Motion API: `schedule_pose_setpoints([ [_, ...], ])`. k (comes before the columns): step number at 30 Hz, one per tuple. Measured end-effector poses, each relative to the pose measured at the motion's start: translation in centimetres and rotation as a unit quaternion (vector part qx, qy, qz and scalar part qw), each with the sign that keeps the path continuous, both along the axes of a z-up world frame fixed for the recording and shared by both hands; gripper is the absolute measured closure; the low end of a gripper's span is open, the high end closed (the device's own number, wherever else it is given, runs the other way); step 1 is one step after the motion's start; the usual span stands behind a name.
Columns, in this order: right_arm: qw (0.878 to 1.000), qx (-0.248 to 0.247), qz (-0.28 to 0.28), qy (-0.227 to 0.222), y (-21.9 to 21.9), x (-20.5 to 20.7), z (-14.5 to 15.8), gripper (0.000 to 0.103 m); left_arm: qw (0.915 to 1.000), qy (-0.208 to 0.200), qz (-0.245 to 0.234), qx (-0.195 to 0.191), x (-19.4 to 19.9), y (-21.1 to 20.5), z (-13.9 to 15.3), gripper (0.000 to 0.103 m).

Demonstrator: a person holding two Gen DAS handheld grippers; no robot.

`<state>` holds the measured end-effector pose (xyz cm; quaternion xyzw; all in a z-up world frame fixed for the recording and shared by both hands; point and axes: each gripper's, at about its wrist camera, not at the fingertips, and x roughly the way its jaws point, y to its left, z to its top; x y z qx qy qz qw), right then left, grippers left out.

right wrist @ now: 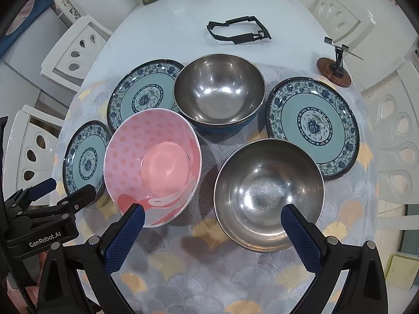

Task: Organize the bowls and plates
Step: 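Move both tools over the table toward the blue-and-white plates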

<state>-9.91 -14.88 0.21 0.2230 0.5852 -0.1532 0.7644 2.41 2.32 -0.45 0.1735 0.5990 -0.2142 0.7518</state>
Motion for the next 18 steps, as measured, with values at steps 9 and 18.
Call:
schedule_pose_setpoints([
  [9,1.000,0.001,0.001,0.001,0.17,-0.16,-0.06,0.000,1.0000,0.000,-0.001,0.000,-0.12,0.01,0.01,0.001],
  [18,1.000,0.001,0.000,0.001,0.15,-0.28,-0.01,0.000,1.0000,0.001,-0.002,-0.001,-0.16,0.14,0.04,0.001],
])
